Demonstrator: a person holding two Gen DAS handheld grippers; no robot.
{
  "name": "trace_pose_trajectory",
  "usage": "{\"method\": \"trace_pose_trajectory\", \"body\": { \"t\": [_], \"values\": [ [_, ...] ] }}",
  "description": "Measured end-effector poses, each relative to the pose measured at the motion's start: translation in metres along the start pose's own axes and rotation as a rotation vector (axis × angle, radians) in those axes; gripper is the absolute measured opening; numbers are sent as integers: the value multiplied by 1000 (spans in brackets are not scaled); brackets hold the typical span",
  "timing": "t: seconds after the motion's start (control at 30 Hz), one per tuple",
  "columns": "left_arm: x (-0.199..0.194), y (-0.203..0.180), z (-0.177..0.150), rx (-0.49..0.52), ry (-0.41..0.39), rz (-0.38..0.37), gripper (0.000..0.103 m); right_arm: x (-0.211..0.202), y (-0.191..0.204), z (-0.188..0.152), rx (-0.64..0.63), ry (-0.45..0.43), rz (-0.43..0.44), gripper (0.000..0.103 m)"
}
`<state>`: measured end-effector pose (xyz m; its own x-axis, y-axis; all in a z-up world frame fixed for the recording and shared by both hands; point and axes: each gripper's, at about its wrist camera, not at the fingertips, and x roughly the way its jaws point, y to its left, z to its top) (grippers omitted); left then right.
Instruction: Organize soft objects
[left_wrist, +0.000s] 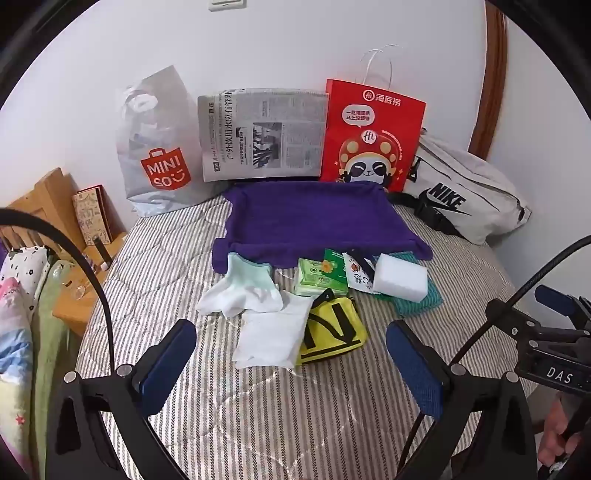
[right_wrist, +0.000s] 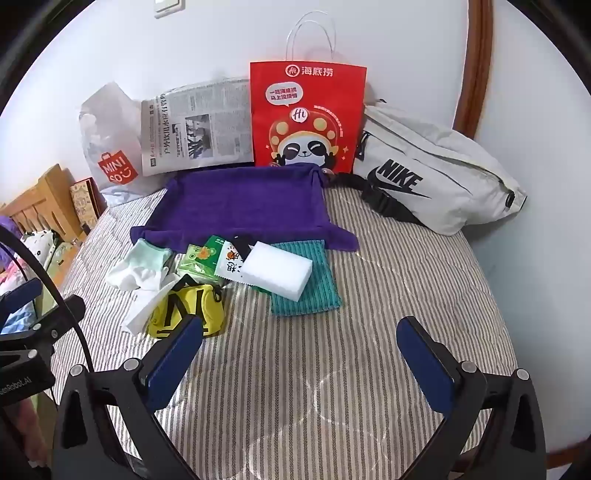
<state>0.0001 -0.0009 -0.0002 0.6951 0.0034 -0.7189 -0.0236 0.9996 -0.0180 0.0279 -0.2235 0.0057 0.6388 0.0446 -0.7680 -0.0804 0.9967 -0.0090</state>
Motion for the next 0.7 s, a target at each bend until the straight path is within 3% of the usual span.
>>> {"method": "trace_pose_trajectory", "body": {
  "t": [0.17,0.2,0.7],
  "values": [
    [1,-5,1,13,8,20,103,0,-1,-2,-6,-21,-11,103],
    [-2,-3,-4,13,-4,-13,103,-3,4,-1,-13,-25,-16,103],
    [-1,4,-9,-8,3,-18,103,-10,4,-3,-23,-26,-15,103]
  ]
}}
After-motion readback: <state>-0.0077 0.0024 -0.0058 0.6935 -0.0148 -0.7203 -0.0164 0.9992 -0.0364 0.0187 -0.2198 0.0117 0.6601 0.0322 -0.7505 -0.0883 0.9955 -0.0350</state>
